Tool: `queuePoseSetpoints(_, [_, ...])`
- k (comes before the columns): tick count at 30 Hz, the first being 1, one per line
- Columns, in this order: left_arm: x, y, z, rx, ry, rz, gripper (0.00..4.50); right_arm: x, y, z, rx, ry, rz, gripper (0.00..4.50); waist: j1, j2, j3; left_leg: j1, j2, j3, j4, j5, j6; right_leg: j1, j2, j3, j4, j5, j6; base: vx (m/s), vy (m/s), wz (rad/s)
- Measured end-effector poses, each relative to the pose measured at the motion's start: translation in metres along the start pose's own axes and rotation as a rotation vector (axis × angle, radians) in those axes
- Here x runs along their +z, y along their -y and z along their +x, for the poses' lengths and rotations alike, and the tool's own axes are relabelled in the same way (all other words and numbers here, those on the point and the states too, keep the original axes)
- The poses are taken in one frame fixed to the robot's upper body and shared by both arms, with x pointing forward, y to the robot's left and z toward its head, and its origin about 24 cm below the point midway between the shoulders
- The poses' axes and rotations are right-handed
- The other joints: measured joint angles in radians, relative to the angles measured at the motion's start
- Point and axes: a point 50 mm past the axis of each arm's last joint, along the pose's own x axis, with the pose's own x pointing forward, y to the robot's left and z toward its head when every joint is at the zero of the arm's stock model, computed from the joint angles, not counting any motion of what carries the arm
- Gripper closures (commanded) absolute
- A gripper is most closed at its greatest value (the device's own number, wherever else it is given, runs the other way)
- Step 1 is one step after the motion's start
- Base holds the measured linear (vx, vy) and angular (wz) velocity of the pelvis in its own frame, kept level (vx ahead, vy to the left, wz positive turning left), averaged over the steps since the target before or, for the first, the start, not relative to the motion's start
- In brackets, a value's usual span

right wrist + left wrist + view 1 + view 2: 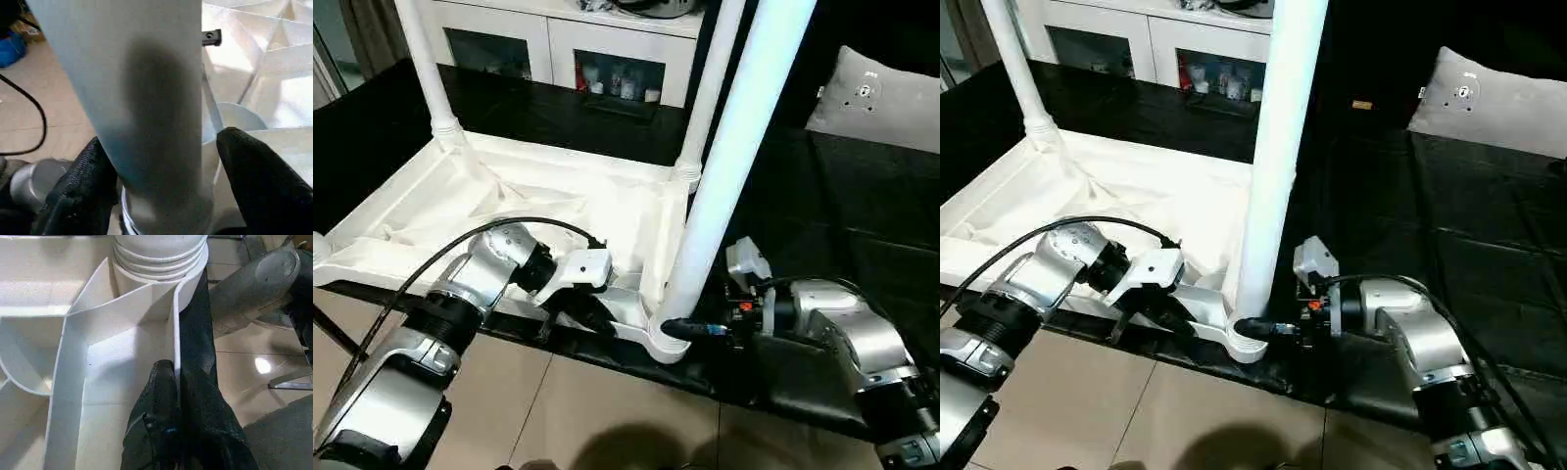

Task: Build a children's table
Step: Rotate leg to tighten

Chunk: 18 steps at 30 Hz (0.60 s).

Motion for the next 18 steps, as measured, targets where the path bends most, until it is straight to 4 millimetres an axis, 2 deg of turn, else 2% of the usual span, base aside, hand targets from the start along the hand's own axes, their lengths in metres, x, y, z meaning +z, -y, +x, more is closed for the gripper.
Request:
queuePoseSetpoints(9, [0.0007, 0.0001, 0.0001, -0.002, 0.0, 0.013, 4.5, -0.0015, -0.0019, 0.0013, 0.034, 0.007, 0.053, 2.24, 0.002, 0.0, 0.0, 0.0, 0.0, 0.0, 0.0, 0.0, 0.0, 0.0, 0.0, 0.0, 0.0, 0.0, 0.0, 0.0, 0.0, 0.0])
queuePoseSetpoints(14, [0.0023, -0.0011, -0.0002, 0.0, 0.015, -0.004, 4.5, 0.0013, -0.002, 0.0008, 0.02, 0.015, 0.067, 2.35, 0.003, 0.0, 0.0, 0.001, 0.0, 0.0, 0.0, 0.0, 0.0, 0.001, 0.0, 0.0, 0.0, 0.0, 0.0, 0.0, 0.0, 0.0])
queuePoseSetpoints(16, [0.0018, -0.0039, 0.0002, 0.039, 0.028, -0.059, 4.5, 0.0005, -0.0019, 0.003, -0.043, 0.048, 0.084, 2.36, 0.002, 0.0, 0.0, 0.003, 0.0, 0.0, 0.0, 0.001, -0.001, 0.002, 0.0, 0.0, 0.001, 0.0, 0.0, 0.0, 0.0, 0.0])
queuePoseSetpoints(18, [-0.0002, -0.0075, 0.0004, 0.104, 0.028, -0.121, 4.5, 0.0004, 0.0027, 0.006, -0.138, 0.061, 0.087, 2.37, -0.007, 0.001, 0.0, 0.003, 0.0, 0.0, 0.001, 0.001, -0.002, 0.002, 0.0, 0.0, 0.002, 0.0, 0.001, 0.0, 0.0, 0.0])
